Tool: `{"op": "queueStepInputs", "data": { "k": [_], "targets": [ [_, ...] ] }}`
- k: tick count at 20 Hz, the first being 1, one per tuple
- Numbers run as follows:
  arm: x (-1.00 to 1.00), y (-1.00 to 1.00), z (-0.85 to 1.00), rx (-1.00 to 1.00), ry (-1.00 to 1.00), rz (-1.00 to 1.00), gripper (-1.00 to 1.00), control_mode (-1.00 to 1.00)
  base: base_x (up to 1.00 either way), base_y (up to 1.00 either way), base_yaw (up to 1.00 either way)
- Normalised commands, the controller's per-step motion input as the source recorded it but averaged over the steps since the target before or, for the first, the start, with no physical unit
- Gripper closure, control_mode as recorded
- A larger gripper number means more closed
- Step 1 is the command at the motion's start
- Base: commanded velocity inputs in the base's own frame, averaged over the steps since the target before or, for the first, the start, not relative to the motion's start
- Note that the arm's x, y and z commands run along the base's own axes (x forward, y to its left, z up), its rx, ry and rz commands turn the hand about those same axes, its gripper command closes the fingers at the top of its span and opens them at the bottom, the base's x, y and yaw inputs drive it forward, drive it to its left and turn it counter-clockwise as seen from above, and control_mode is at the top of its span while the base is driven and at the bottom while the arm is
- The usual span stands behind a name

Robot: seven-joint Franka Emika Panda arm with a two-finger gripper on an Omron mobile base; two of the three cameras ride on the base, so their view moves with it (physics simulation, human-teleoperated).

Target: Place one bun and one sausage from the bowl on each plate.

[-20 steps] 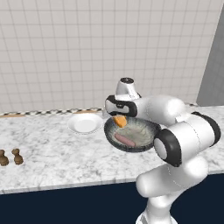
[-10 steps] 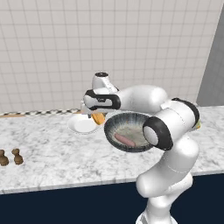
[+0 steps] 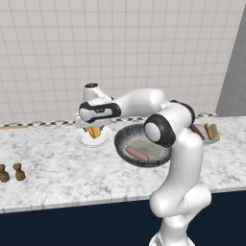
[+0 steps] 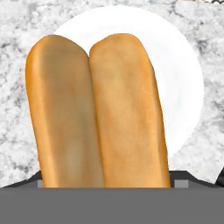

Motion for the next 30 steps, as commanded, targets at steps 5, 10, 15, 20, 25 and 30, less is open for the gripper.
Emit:
{"op": "queueStepInputs", "data": {
  "k": [5, 10, 15, 20, 25, 30],
  "targets": [
    [0.3, 0.03, -0.49, -0.03, 0.02, -0.13, 1.0, -1.0, 0.0, 0.0, 0.0],
    [0.24, 0.0, -0.4, 0.0, 0.05, -0.16, 1.0, -1.0, 0.0, 0.0, 0.0],
    [0.0, -0.04, -0.23, 0.0, 0.01, -0.14, -1.0, -1.0, 0.0, 0.0, 0.0],
    [0.0, -0.3, 0.0, 0.0, -0.01, -0.1, -1.0, -1.0, 0.0, 0.0, 0.0],
    [0.13, 0.08, 0.0, 0.04, -0.05, 0.0, -1.0, -1.0, 0.0, 0.0, 0.0],
    [-0.06, 0.04, 0.61, 0.01, -0.21, 0.0, -1.0, -1.0, 0.0, 0.0, 0.0]
  ]
}}
